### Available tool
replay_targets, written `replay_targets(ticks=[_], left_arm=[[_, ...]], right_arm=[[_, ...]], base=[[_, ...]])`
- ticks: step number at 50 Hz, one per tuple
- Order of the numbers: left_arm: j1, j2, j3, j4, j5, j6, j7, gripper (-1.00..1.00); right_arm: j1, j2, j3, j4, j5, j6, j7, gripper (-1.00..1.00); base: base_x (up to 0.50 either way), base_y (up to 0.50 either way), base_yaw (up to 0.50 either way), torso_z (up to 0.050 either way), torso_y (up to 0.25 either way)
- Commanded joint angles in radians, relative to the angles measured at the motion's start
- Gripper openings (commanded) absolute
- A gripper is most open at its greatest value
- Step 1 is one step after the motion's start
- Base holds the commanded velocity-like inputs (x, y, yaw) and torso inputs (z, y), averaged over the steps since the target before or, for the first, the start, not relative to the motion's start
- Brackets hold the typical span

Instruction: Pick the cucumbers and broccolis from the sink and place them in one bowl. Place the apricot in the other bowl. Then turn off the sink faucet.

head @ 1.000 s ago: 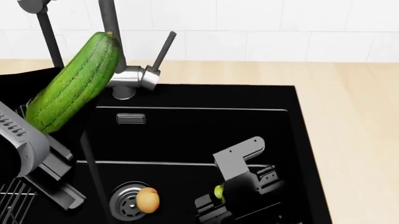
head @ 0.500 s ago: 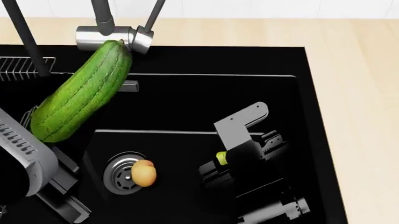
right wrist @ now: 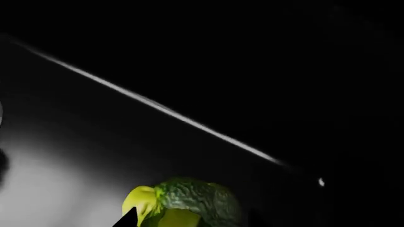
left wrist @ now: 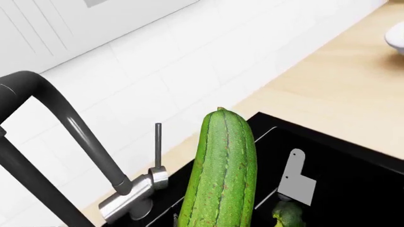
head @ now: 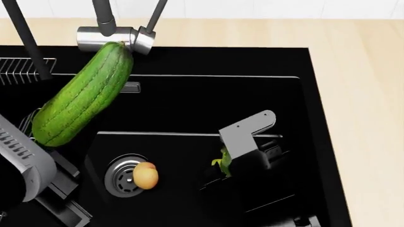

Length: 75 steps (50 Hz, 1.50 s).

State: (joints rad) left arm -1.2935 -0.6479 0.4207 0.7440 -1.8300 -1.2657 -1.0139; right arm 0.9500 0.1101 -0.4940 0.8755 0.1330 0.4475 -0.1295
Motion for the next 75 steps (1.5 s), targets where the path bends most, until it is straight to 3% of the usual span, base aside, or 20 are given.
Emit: replay_targets(ticks=[1,14,27,37,45,59,75], left_arm=[[0.021,0.012,-0.034,-0.003,0.048,0.023,0.055,-1.0],[0.06,-0.007,-0.054,0.021,0.067,0.044,0.071,-1.0],[0.109,-0.035,-0.092,0.074,0.059,0.092,0.053,-1.0],[0.011,-0.036,-0.054,0.066,-0.041,0.104,-0.022,-1.0],[-0.026,-0.038,-0.038,0.06,-0.069,0.107,-0.042,-1.0],[-0.072,-0.053,-0.038,0.054,-0.109,0.127,-0.065,-1.0],[-0.097,-0.072,-0.049,0.052,-0.135,0.145,-0.065,-1.0]], right_arm=[[-0.224,0.106,0.055,-0.654,0.087,0.272,0.012,-1.0],[-0.292,0.191,0.15,-1.244,0.173,0.532,0.092,-1.0],[-0.206,0.195,0.44,-1.781,0.337,0.95,0.163,-1.0],[-0.137,0.193,0.576,-1.879,0.399,1.099,0.155,-1.0],[-0.121,0.217,0.644,-1.888,0.534,1.118,0.23,-1.0],[-0.099,0.261,0.645,-1.894,0.587,1.098,0.299,-1.0],[-0.056,0.312,0.579,-1.859,0.618,1.075,0.359,-1.0]], base=[[0.0,0.0,0.0,0.0,0.0],[0.0,0.0,0.0,0.0,-0.005],[0.0,0.0,0.0,-0.008,0.047],[0.0,0.0,0.0,-0.035,0.246],[0.0,0.0,0.0,-0.035,0.248],[-0.35,0.17,0.0,-0.007,0.053],[0.05,0.44,0.0,0.0,0.0]])
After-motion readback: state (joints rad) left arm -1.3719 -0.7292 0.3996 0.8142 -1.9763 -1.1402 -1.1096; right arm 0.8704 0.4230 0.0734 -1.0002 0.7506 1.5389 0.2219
